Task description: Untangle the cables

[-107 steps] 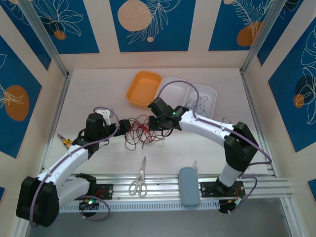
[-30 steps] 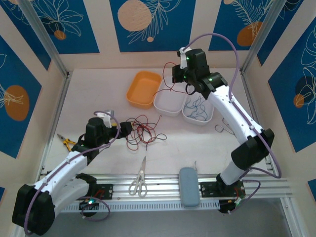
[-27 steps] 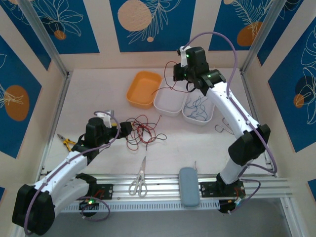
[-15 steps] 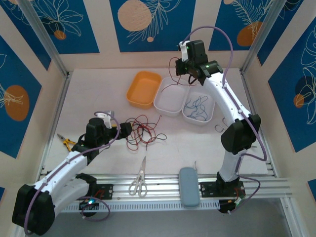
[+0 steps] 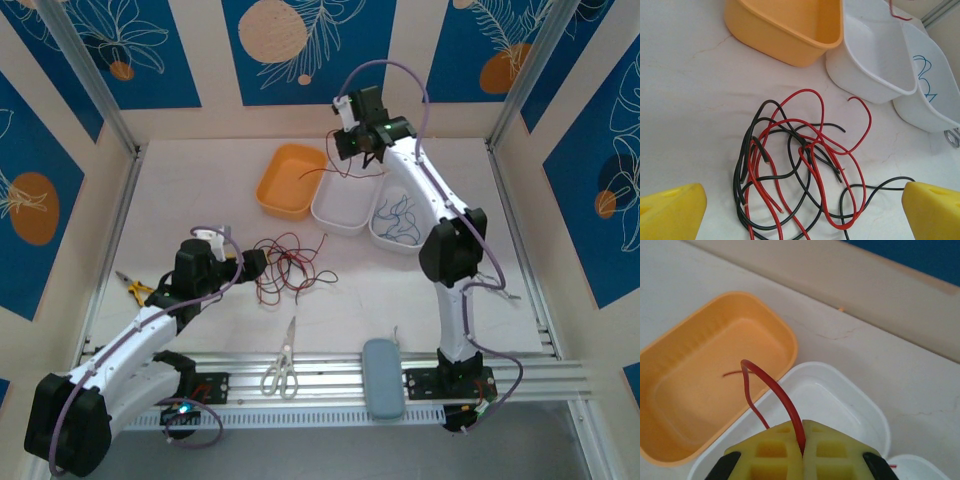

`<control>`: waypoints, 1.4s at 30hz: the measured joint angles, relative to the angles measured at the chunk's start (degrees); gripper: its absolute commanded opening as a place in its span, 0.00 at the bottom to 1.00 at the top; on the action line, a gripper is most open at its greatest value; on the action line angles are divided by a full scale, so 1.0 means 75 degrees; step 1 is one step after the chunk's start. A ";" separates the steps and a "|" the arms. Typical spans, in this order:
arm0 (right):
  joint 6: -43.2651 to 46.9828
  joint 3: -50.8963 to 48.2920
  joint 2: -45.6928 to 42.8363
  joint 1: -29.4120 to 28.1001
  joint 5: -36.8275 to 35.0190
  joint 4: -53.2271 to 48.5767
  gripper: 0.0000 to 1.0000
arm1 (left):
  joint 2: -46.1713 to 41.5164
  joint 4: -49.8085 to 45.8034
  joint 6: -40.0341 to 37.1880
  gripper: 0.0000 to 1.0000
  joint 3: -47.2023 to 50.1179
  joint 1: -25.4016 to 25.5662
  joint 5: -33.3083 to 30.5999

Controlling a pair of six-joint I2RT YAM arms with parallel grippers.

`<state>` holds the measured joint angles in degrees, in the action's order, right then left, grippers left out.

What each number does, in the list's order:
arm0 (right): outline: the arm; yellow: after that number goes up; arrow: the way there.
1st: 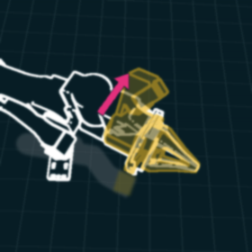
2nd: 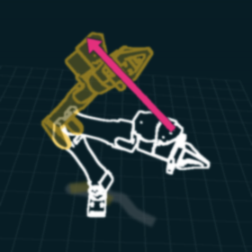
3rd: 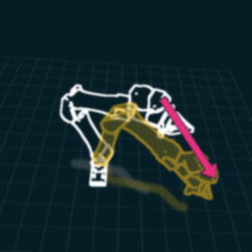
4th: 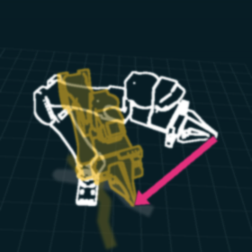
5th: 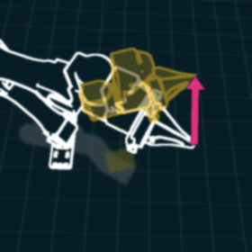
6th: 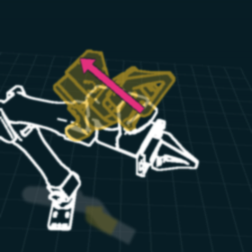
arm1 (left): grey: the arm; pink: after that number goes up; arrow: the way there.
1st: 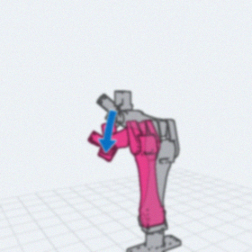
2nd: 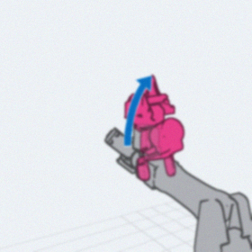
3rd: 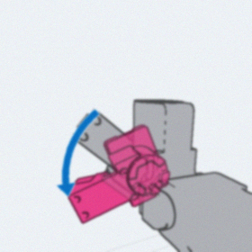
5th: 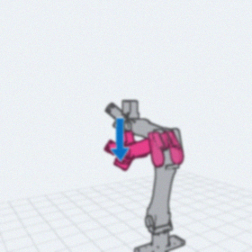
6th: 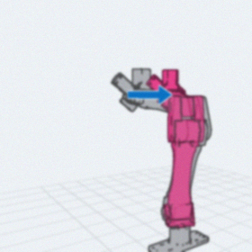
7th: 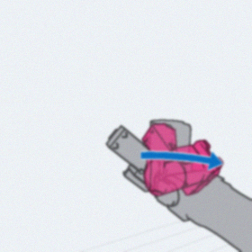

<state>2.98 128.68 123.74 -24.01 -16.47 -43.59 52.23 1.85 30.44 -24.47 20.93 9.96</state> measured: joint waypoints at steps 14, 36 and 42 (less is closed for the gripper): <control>-0.0746 -0.0035 0.0332 -0.0248 0.0364 -0.0201 0.00 | -0.0082 -0.0143 -0.0125 1.00 0.0000 0.0000 -0.0026; -0.2314 0.1751 -0.1527 -0.0425 0.1719 -0.2098 0.00 | 0.2425 0.0682 -0.1568 0.93 -0.2646 0.0000 0.0385; -0.2821 0.1807 -0.1813 -0.0335 0.1591 -0.3287 0.00 | 0.2608 0.0816 -0.1600 0.92 -0.2818 0.0000 0.0542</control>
<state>-18.17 142.23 110.15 -26.52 -4.54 -68.25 71.79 7.97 18.44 -45.60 20.93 14.02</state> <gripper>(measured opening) 0.046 0.921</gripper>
